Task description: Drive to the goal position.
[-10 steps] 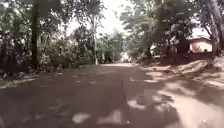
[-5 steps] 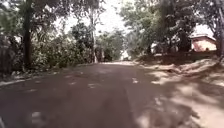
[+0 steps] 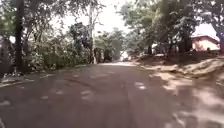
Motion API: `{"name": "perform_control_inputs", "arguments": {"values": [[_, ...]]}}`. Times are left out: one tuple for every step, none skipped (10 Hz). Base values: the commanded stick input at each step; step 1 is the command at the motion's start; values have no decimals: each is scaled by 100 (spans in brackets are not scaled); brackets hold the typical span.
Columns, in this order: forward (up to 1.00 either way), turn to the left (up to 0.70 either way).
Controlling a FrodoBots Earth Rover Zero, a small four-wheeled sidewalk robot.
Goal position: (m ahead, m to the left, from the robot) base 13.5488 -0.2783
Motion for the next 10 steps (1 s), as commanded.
{"name": "perform_control_inputs", "arguments": {"values": [[100,0],[100,0],[100,0],[100,0],[100,0],[100,0],[100,0],[100,0],[100,0],[100,0]]}}
